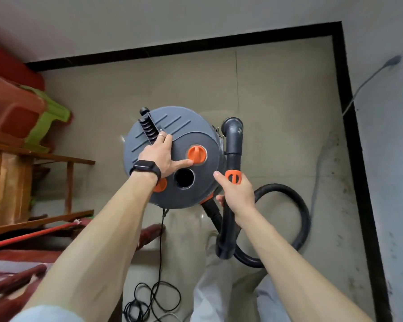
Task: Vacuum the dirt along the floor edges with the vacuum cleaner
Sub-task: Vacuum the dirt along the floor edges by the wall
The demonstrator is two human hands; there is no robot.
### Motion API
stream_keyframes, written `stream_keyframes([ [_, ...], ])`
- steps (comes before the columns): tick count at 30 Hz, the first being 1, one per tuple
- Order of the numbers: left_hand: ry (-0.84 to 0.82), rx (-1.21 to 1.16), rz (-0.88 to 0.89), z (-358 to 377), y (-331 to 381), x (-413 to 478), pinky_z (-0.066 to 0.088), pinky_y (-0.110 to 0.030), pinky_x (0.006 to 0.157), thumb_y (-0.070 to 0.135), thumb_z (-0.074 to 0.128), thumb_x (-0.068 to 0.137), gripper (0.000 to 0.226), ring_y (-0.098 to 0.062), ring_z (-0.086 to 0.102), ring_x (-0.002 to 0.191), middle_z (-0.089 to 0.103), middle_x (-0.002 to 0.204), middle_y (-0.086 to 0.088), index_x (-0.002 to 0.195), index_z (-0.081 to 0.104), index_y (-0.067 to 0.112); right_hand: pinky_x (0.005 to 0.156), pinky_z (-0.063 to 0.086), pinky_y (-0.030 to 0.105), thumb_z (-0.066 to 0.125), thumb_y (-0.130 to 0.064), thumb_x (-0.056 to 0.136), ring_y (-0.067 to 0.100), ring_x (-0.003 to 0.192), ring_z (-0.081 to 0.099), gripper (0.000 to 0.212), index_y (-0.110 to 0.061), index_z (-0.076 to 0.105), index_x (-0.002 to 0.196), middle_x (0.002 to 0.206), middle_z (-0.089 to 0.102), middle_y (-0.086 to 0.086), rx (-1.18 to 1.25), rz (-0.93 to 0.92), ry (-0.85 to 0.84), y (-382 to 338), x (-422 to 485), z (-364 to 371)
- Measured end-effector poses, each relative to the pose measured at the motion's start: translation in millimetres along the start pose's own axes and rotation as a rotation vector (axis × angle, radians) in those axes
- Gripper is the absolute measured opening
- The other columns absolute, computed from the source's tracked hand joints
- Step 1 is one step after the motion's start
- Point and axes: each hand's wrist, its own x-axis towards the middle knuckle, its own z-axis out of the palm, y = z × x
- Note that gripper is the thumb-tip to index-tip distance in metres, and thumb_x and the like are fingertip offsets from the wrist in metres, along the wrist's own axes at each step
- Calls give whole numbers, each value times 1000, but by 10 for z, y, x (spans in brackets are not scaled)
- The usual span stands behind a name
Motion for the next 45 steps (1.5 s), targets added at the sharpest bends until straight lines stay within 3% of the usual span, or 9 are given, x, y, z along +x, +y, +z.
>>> stream_keyframes([
  [7,41,31,78,283,-149,-521,47,-44,78,89,54,65,102,-42,59,104,30,153,1,134,34,17,66,58,37,80,-47,79,10,48,68,31,-23,61,83,75,66,-4,-172,-2,164,508,-84,232],
  [14,-54,3,22,592,-348,-1160,46,-48,95,87,57,66,106,-43,52,118,19,162,-1,142,29,19,65,54,34,78,-52,74,14,50,68,34,-24,60,76,56,60,-14,-204,48,156,1107,-523,233],
  [20,-83,-2,6,775,-542,-1607,51,-48,83,84,60,66,95,-40,54,106,26,156,1,132,33,21,55,49,29,79,-51,74,13,47,68,35,-23,57,73,64,63,-7,-229,92,153,1487,-852,301],
  [28,-131,16,-19,819,-528,-1795,49,-47,81,80,63,69,94,-39,53,108,24,155,2,134,31,21,69,60,37,79,-48,78,12,49,69,33,-21,61,81,72,68,-4,-268,126,124,1600,-1005,239],
  [32,-138,22,-50,807,-448,-1838,49,-45,84,76,63,74,92,-38,51,111,19,158,4,139,30,20,57,50,29,81,-36,77,16,48,64,27,-19,61,82,67,64,-5,-224,28,59,1251,-1020,-69],
  [36,-7,147,-112,795,-173,-2084,31,-50,109,59,61,84,85,-41,28,137,15,163,-4,150,23,21,50,44,30,78,-25,68,19,43,49,15,-21,64,72,59,59,4,127,-111,97,660,-1283,-622],
  [39,99,-5,-20,820,525,-2421,21,-49,115,38,66,63,95,-36,14,145,22,158,-15,149,28,23,48,41,28,72,-11,70,18,42,42,27,-22,54,54,55,47,3,465,-218,135,138,-1509,-1221],
  [42,-29,-345,275,827,1592,-2690,24,-38,115,34,70,55,101,-26,26,142,31,153,-5,147,28,32,50,41,25,65,-4,80,13,42,41,34,-22,50,56,56,46,-1,706,-259,128,-399,-1766,-1890],
  [45,106,-723,250,651,2529,-2726,38,-24,93,24,81,62,64,-17,50,113,54,118,6,120,53,25,54,42,25,59,-4,86,11,42,41,30,-21,46,66,56,45,-5,844,-310,120,-803,-2061,-2643],
])
